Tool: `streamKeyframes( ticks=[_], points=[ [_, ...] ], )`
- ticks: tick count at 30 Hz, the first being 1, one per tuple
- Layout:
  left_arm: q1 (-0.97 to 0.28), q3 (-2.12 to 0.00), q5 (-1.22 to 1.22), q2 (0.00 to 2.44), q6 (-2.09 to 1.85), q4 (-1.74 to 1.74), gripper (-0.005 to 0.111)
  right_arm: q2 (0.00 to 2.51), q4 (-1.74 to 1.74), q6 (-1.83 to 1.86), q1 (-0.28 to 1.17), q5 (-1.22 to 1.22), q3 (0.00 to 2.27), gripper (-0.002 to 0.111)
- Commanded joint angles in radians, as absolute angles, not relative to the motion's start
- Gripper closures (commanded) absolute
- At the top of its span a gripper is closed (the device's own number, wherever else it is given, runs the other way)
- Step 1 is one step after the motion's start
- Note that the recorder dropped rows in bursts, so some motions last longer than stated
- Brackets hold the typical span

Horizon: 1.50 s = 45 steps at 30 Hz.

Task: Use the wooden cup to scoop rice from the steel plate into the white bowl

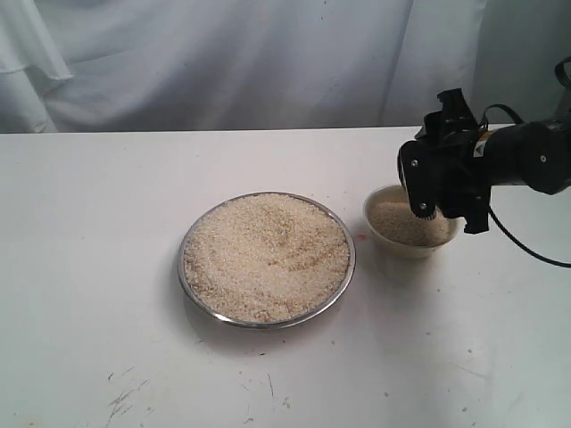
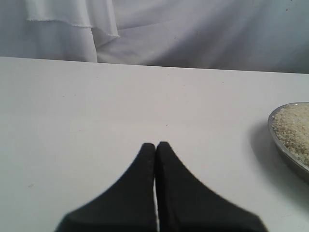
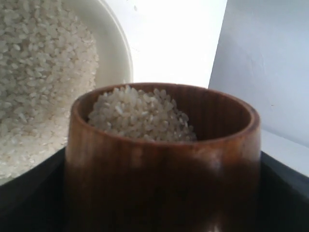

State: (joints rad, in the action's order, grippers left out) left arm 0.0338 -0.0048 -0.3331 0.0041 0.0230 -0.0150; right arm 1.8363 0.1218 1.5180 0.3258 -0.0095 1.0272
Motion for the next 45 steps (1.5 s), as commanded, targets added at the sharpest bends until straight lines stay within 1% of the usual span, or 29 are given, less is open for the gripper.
streamKeyframes(
  ticks=[1,3,8,19,23,28,32,37,41,45],
  points=[
    [0.031,0.0,-0.319,0.0,0.024,-0.014,0.107,1.831,0.089,1.525,0.318,-0.014,1.033,0.108],
    [0.031,0.0,-0.319,0.0,0.024,-0.014,0.107,1.826,0.029,1.514,0.318,-0.013,1.033,0.108],
    [0.031,0.0,-0.319,0.0,0.024,-0.014,0.107,1.809,-0.278,1.559,0.318,-0.035,1.035,0.108],
    [0.031,0.0,-0.319,0.0,0.024,-0.014,0.107,1.811,-0.834,2.116,0.318,-0.051,1.035,0.108],
    [0.031,0.0,-0.319,0.0,0.024,-0.014,0.107,1.811,-0.892,2.116,0.318,-0.076,1.035,0.108],
    [0.031,0.0,-0.319,0.0,0.024,-0.014,0.107,1.811,-0.891,2.096,0.318,-0.067,1.035,0.108],
    [0.031,0.0,-0.319,0.0,0.024,-0.014,0.107,1.811,-0.88,1.94,0.318,-0.079,1.035,0.108],
    [0.031,0.0,-0.319,0.0,0.024,-0.014,0.107,1.811,-0.577,1.527,0.318,-0.085,1.035,0.108],
    [0.031,0.0,-0.319,0.0,0.024,-0.014,0.107,1.811,-0.357,1.278,0.318,-0.083,1.035,0.108],
    [0.031,0.0,-0.319,0.0,0.024,-0.014,0.107,1.811,-0.237,1.156,0.318,-0.083,1.033,0.108]
  ],
)
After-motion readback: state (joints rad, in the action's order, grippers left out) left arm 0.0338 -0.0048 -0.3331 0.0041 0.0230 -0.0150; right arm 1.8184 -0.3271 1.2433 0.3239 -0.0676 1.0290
